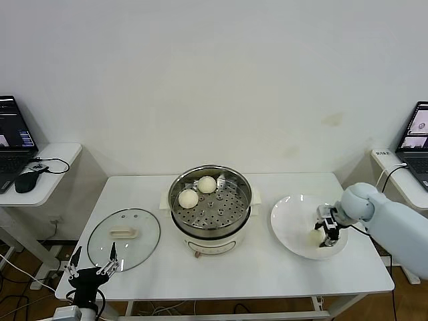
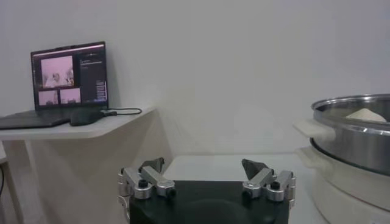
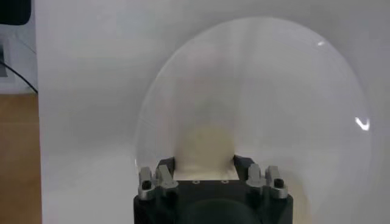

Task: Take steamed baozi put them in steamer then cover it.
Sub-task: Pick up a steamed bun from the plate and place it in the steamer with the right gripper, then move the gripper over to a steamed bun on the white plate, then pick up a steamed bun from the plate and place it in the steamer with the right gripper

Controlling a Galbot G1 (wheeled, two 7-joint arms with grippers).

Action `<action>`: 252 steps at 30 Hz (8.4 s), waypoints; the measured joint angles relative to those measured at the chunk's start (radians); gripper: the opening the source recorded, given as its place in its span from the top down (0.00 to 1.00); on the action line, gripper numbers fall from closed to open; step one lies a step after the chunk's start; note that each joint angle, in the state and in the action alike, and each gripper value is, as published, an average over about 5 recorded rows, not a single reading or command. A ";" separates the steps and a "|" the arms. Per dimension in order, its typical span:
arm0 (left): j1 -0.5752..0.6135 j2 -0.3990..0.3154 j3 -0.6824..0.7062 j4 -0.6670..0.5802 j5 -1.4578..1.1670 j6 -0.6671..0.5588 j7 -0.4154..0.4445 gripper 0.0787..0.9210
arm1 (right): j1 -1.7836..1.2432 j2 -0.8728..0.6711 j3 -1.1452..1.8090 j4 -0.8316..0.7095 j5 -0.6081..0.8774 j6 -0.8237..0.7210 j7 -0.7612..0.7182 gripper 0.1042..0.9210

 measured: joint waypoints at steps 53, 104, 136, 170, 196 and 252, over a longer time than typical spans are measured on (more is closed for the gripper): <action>0.004 -0.021 -0.033 -0.036 -0.008 -0.008 0.000 0.12 | 0.650 0.575 -0.630 -0.011 0.240 0.326 0.152 0.36; -0.006 0.004 -0.031 -0.030 -0.010 -0.019 0.003 0.12 | 0.708 0.398 -0.589 0.097 0.338 0.201 0.086 0.12; 0.009 0.027 -0.046 0.001 -0.006 -0.021 0.007 0.12 | 0.262 0.065 -0.159 -0.092 -0.006 0.124 0.037 0.12; 0.011 0.025 -0.057 0.013 -0.004 -0.019 0.008 0.12 | 0.012 0.237 0.161 -0.451 -0.273 0.197 0.064 0.12; 0.016 0.020 -0.060 0.002 -0.005 -0.019 0.006 0.12 | 0.025 0.250 0.179 -0.470 -0.273 0.190 0.055 0.40; -0.003 0.003 -0.028 -0.028 -0.005 -0.029 0.003 0.12 | 0.570 0.530 -0.509 -0.057 0.523 -0.376 0.242 0.37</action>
